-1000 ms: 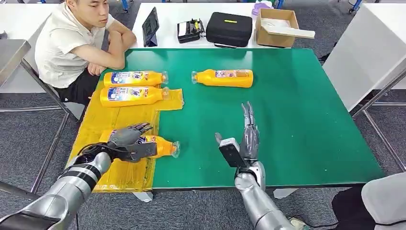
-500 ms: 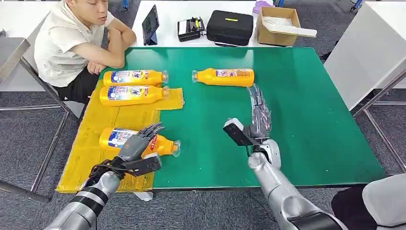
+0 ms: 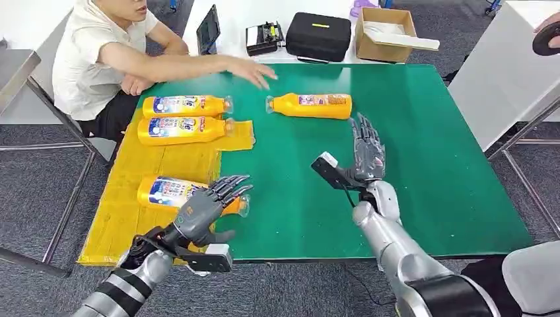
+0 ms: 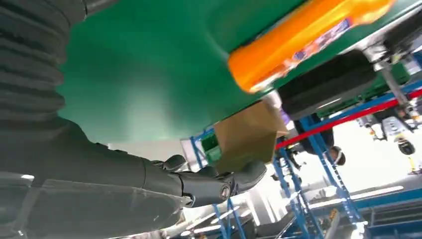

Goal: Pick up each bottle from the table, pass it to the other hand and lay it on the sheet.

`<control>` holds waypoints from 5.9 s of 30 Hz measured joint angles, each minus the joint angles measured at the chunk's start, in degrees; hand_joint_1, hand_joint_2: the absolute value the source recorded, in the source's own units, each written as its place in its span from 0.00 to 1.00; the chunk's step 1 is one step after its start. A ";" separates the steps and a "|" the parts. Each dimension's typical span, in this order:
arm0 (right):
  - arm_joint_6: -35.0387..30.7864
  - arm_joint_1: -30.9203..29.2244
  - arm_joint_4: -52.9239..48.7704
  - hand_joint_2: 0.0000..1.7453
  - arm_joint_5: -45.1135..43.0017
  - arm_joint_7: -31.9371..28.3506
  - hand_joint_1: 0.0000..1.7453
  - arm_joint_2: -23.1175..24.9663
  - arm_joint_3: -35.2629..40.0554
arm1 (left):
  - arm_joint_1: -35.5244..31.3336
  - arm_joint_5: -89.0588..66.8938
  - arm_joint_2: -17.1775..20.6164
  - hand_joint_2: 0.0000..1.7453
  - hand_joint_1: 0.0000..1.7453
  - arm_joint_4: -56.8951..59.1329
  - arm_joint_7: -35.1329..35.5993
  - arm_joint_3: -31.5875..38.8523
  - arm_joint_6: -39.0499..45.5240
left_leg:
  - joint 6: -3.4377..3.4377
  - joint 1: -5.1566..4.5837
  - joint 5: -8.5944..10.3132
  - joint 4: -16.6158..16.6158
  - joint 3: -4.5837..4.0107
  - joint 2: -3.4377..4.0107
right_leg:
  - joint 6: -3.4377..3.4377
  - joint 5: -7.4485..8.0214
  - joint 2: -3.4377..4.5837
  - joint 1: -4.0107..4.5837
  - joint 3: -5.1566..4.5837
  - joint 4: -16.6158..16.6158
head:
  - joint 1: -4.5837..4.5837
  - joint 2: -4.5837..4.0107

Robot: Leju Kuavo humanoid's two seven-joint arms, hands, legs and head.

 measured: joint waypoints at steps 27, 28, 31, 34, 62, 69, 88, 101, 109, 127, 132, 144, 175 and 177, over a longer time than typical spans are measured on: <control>17.49 -2.80 8.94 1.00 1.99 9.46 0.00 -2.01 -0.02 | 6.45 16.74 -4.42 1.00 0.00 -12.03 2.99 0.39 -4.57 | 0.00 0.02 -0.01 0.00 -0.06 0.00 | 0.00 -0.01 -0.04 0.03 -0.06 0.00 | -0.02 0.00; 17.49 -2.80 9.00 1.00 1.99 9.46 0.00 -2.01 -0.02 | 6.45 16.74 -4.46 1.00 0.00 -12.03 2.99 0.39 -4.52 | 0.00 0.02 -0.01 0.00 -0.06 0.00 | 0.00 -0.01 -0.04 0.04 -0.06 0.00 | -0.02 0.00; 17.51 -2.79 9.15 1.00 1.99 9.48 0.00 -2.01 -0.02 | 6.46 16.72 -4.46 1.00 0.00 -12.03 2.99 0.39 -4.46 | 0.00 0.02 -0.01 0.00 -0.06 0.00 | 0.00 0.00 -0.04 0.04 -0.06 0.00 | -0.02 0.00; 17.92 -2.74 9.37 1.00 2.19 10.32 0.00 -2.01 -0.02 | 6.45 16.09 -4.48 1.00 0.00 -12.03 2.91 0.37 -4.15 | 0.00 0.02 -0.01 0.00 -0.06 0.00 | 0.00 0.00 -0.04 0.04 -0.06 0.00 | -0.02 0.00; 37.28 -7.60 12.89 1.00 11.43 16.68 1.00 -1.07 5.35 | 4.03 19.56 -6.67 1.00 0.00 -9.18 -0.31 -1.03 -5.33 | 0.01 0.02 -0.04 0.00 0.18 0.08 | 0.00 0.00 -0.02 0.03 0.07 -0.05 | -0.02 0.00; 47.10 -7.62 13.00 1.00 0.68 5.95 1.00 -2.54 0.61 | 4.27 24.50 -6.71 1.00 0.00 -8.79 -0.92 -1.13 -6.71 | -0.07 0.04 -0.24 0.00 0.75 0.22 | -0.03 -0.04 0.13 0.10 0.52 -0.08 | -0.02 0.00; 53.60 -1.38 10.18 1.00 -21.30 -12.18 1.00 -2.69 -12.48 | 9.49 49.91 -12.52 1.00 0.00 -11.13 8.99 6.63 -4.74 | -0.03 0.03 -0.27 -0.01 1.03 0.43 | -0.03 -0.02 0.33 0.10 0.85 -0.09 | -0.02 0.00; 55.49 12.42 -16.46 1.00 -41.99 -12.11 1.00 2.36 -5.53 | 13.38 60.98 -13.46 1.00 0.00 -9.91 12.02 8.33 -4.29 | -0.01 0.01 -0.20 -0.01 0.03 0.25 | -0.02 -0.04 0.25 0.02 -0.03 -0.04 | -0.02 0.00; 55.10 14.14 -21.89 1.00 -43.45 -13.42 1.00 3.91 0.23 | 13.02 59.14 -13.51 1.00 0.00 -9.32 10.67 8.29 -3.47 | -0.02 0.04 -0.20 -0.01 0.01 0.30 | -0.03 -0.04 0.28 0.10 -0.16 -0.02 | -0.04 0.00; 51.17 13.13 -25.75 1.00 -40.24 -11.43 1.00 7.67 21.77 | 7.37 58.14 -15.43 1.00 0.00 -4.51 10.71 8.66 -2.38 | -0.02 0.06 -0.18 -0.02 -0.06 0.28 | -0.03 -0.04 0.26 0.06 -0.17 -0.01 | -0.02 0.00; 50.25 11.85 -25.66 1.00 -40.22 -10.82 1.00 7.67 24.72 | 7.37 58.73 -15.74 1.00 0.00 -4.35 10.31 8.85 -2.43 | -0.02 0.06 -0.19 -0.02 -0.07 0.29 | -0.03 -0.04 0.26 0.05 -0.18 -0.01 | -0.02 0.00; 49.07 9.35 -23.81 1.00 -41.26 -10.84 0.39 7.43 28.61 | 8.93 66.60 -15.67 1.00 1.00 -6.25 10.45 11.26 -9.85 | -0.02 0.06 -0.19 -0.02 -0.07 0.28 | -0.03 -0.04 0.26 0.05 -0.21 -0.01 | -0.02 0.00; 5.69 21.88 -28.68 1.00 -18.43 -7.41 0.00 10.40 31.89 | 9.52 61.74 -14.69 1.00 1.00 -7.89 5.99 21.38 19.97 | -0.04 0.08 -0.20 -0.03 -0.14 0.29 | -0.05 -0.07 0.26 0.06 -0.29 -0.01 | -0.02 0.00; 4.87 22.40 -29.42 1.00 -18.18 -7.24 0.00 10.34 31.91 | 9.20 55.18 -14.15 1.00 0.96 -7.39 4.00 21.60 23.89 | -0.03 0.07 -0.20 -0.03 -0.14 0.29 | -0.05 -0.06 0.26 0.06 -0.29 -0.01 | -0.02 0.00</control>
